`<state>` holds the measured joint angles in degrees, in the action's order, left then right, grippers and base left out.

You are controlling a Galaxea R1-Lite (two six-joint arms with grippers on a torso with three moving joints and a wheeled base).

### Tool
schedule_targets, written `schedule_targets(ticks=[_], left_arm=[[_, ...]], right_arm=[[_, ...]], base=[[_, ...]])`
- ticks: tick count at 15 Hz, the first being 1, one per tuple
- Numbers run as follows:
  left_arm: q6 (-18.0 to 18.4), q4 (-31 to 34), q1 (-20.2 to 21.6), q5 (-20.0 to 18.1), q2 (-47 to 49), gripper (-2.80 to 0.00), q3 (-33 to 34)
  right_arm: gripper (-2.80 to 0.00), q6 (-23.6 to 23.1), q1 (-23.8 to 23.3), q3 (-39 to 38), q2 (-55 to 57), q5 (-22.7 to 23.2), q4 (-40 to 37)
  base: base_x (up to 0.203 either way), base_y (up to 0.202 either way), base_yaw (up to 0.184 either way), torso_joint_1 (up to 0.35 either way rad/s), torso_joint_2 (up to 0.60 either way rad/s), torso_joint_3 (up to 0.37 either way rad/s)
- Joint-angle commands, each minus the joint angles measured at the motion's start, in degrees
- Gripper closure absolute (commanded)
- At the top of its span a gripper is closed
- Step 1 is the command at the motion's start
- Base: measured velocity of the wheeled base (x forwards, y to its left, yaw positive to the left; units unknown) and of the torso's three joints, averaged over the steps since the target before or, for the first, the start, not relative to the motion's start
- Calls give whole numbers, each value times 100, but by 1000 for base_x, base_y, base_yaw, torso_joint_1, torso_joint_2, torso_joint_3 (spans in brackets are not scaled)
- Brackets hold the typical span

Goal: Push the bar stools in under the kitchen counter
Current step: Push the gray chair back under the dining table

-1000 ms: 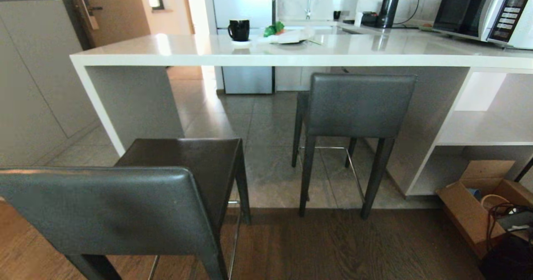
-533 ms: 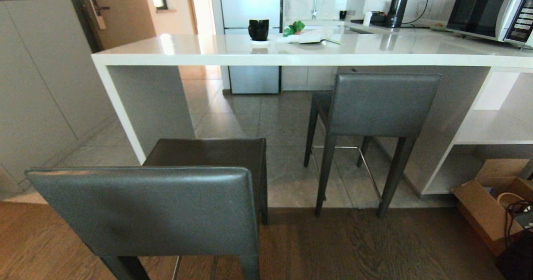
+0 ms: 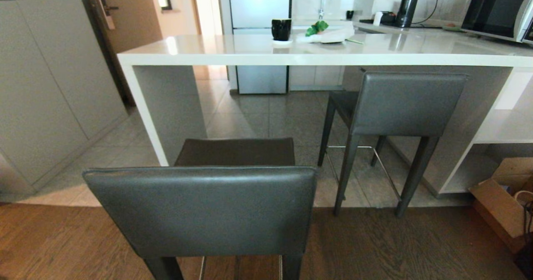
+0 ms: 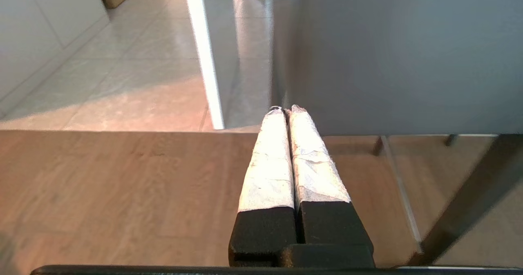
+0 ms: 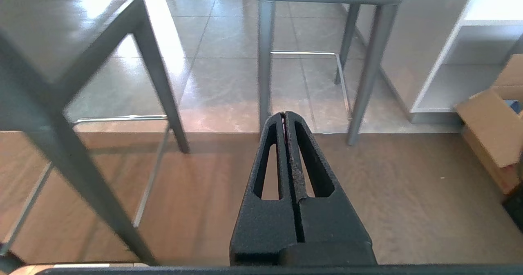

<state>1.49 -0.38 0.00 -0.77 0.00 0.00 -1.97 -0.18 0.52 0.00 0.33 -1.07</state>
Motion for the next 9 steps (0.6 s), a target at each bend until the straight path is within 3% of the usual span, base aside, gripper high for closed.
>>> schedule_targets(ticks=[1, 9], left_arm=[[1, -6, 0, -2, 9, 0, 9], [-7, -5, 0, -2, 9, 0, 9]], right_arm=[[0, -5, 1, 0, 9, 2, 2], [0, -5, 1, 0, 9, 2, 2]], base=[[0, 194, 0, 3, -2, -2], [0, 196, 0, 2, 3, 3]])
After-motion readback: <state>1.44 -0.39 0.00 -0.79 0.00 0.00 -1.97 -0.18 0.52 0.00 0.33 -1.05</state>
